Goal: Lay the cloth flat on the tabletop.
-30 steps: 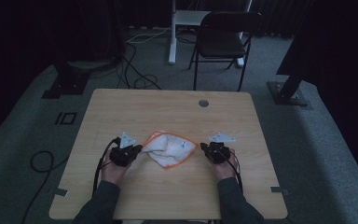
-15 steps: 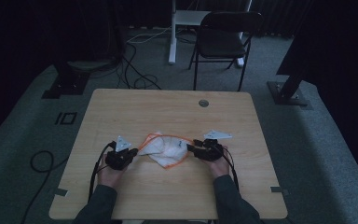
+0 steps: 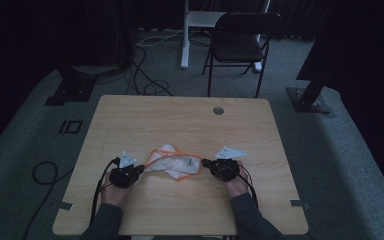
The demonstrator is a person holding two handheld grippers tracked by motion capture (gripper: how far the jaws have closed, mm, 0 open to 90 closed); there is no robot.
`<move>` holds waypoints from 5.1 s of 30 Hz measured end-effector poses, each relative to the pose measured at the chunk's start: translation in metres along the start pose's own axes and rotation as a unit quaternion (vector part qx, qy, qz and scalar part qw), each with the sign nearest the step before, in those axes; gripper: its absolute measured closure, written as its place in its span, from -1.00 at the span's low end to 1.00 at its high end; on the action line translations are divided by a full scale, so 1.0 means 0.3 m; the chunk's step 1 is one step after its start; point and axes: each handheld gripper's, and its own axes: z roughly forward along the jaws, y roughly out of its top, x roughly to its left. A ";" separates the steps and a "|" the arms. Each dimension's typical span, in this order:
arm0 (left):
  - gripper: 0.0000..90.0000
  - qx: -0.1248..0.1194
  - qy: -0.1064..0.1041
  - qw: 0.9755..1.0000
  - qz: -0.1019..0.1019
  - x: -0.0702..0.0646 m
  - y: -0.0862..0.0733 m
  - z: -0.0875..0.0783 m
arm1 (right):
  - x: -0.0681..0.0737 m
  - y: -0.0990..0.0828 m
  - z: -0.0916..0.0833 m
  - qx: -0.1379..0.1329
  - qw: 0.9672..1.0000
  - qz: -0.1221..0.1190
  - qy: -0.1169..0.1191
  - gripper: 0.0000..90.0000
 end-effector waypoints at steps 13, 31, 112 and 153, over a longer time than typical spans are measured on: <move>0.58 -0.027 -0.014 1.000 0.010 -0.030 0.013 -0.068 | 0.062 -0.052 -0.017 0.026 0.999 -0.021 0.017 0.99; 0.27 -0.028 0.002 0.997 0.076 -0.102 0.189 0.041 | 0.069 -0.057 -0.012 0.032 0.999 -0.034 0.024 0.99; 0.58 0.009 -0.021 1.000 0.000 -0.093 -0.071 0.004 | -0.010 0.120 0.214 0.045 0.998 -0.046 -0.020 0.85; 0.69 0.022 -0.042 0.998 0.036 -0.126 -0.099 -0.027 | -0.152 0.095 0.267 0.120 0.987 -0.009 -0.105 0.95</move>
